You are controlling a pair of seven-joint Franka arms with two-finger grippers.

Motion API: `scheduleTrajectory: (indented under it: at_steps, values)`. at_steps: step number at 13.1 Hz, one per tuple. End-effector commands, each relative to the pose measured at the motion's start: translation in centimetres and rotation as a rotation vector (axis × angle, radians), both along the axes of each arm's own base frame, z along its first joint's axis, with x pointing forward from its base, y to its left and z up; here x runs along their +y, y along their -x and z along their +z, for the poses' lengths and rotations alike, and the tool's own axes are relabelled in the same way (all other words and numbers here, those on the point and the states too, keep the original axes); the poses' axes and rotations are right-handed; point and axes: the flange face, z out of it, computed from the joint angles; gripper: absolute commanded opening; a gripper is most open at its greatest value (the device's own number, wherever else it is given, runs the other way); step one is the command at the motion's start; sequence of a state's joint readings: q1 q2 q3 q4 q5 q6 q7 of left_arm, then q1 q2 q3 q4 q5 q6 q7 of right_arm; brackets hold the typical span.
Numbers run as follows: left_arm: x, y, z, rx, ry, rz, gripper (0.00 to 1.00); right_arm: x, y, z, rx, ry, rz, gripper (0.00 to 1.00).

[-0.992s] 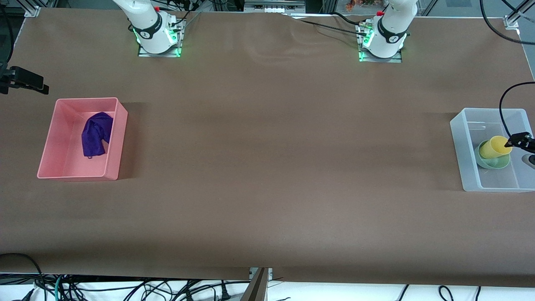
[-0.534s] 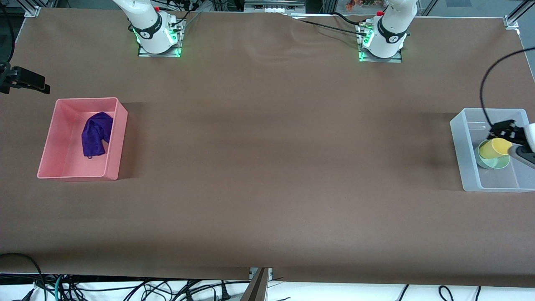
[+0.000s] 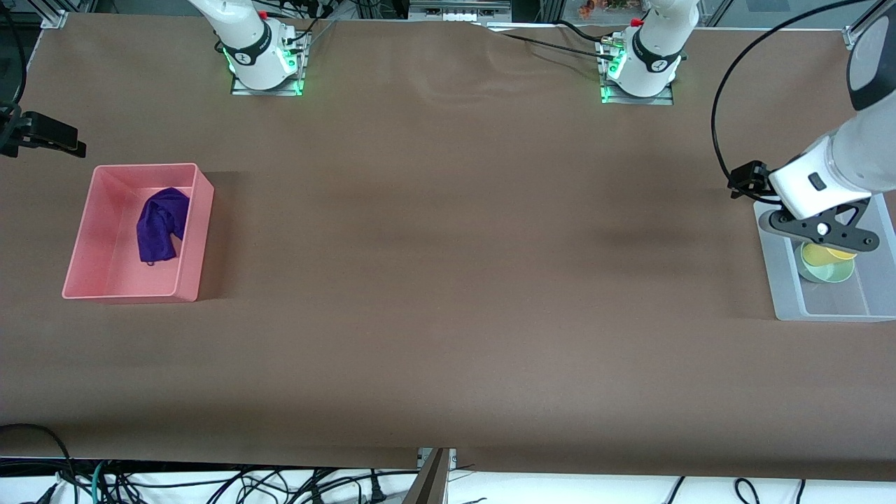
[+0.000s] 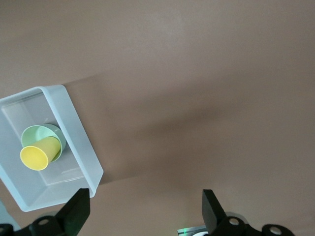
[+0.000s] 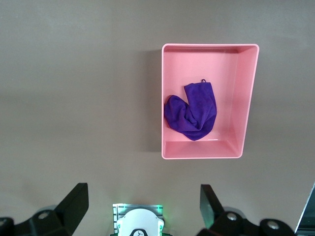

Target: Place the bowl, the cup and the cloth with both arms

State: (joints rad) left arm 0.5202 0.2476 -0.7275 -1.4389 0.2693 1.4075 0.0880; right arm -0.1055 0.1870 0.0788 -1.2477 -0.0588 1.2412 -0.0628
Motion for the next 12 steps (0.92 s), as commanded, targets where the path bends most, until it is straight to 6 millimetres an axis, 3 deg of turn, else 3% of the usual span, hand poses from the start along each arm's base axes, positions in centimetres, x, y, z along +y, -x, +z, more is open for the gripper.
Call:
scheduleTrajectory:
  at_steps: [1, 2, 3, 7, 12]
  values:
    - [-0.9, 1.1, 1.6, -0.031, -0.005, 0.050, 1.00, 0.2, 0.4, 0.3, -0.003, 0.011, 0.014, 1.00]
    - [0.5, 1.2, 1.7, -0.037, 0.043, 0.104, 1.00, 0.1, 0.4, 0.3, -0.004, 0.011, 0.013, 1.00]
    - [0.7, 1.7, 1.3, -0.057, 0.082, 0.134, 1.00, 0.0, 0.3, 0.2, -0.003, 0.011, 0.011, 1.00]
    - [1.0, 6.4, 1.0, -0.238, 0.103, 0.126, 1.00, 0.0, 0.3, 0.2, -0.004, 0.010, 0.010, 1.00]
    - [0.7, 6.7, 0.9, -0.240, 0.103, 0.121, 1.00, -0.2, 0.3, 0.2, -0.004, 0.007, 0.006, 1.00]
